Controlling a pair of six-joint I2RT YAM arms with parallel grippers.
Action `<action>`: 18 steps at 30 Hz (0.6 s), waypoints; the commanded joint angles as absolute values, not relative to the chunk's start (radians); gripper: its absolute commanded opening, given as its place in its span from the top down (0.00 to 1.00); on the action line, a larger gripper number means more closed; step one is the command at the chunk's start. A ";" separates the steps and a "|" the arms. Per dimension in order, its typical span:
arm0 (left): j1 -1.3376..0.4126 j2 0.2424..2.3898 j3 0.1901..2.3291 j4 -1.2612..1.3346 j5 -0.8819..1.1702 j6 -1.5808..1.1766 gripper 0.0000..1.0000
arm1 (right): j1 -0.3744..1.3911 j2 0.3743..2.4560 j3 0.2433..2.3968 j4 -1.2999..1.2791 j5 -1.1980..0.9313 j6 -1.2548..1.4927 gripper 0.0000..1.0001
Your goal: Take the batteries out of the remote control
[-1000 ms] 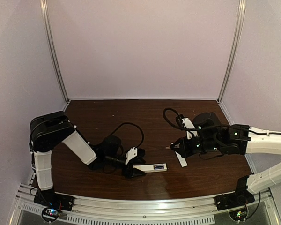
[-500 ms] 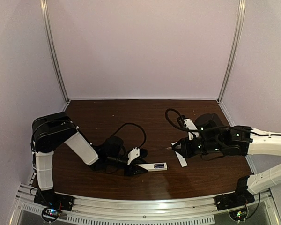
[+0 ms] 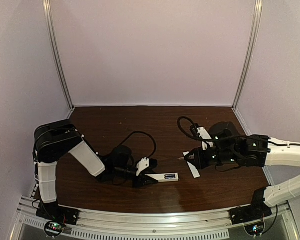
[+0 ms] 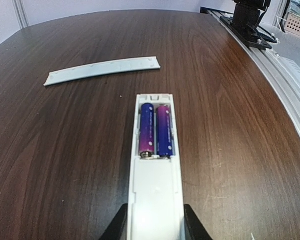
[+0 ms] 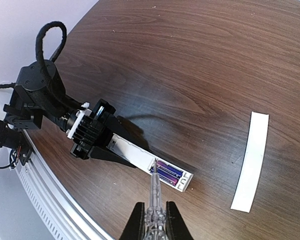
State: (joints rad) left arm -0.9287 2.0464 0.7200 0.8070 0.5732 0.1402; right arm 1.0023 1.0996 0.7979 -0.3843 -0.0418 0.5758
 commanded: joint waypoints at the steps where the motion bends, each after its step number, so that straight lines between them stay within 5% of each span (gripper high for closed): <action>1: -0.933 2.011 0.702 0.820 0.569 0.147 1.00 | 0.994 1.072 0.783 -0.381 -0.005 0.577 1.00; 18: -0.875 1.868 0.605 0.883 0.443 0.028 1.00 | 0.988 1.036 0.779 -0.392 0.027 0.579 1.00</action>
State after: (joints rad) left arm -0.9138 1.9102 0.5964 0.8490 0.4641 0.0937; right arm 0.9939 1.0584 0.7918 -0.3851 -0.0013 0.5758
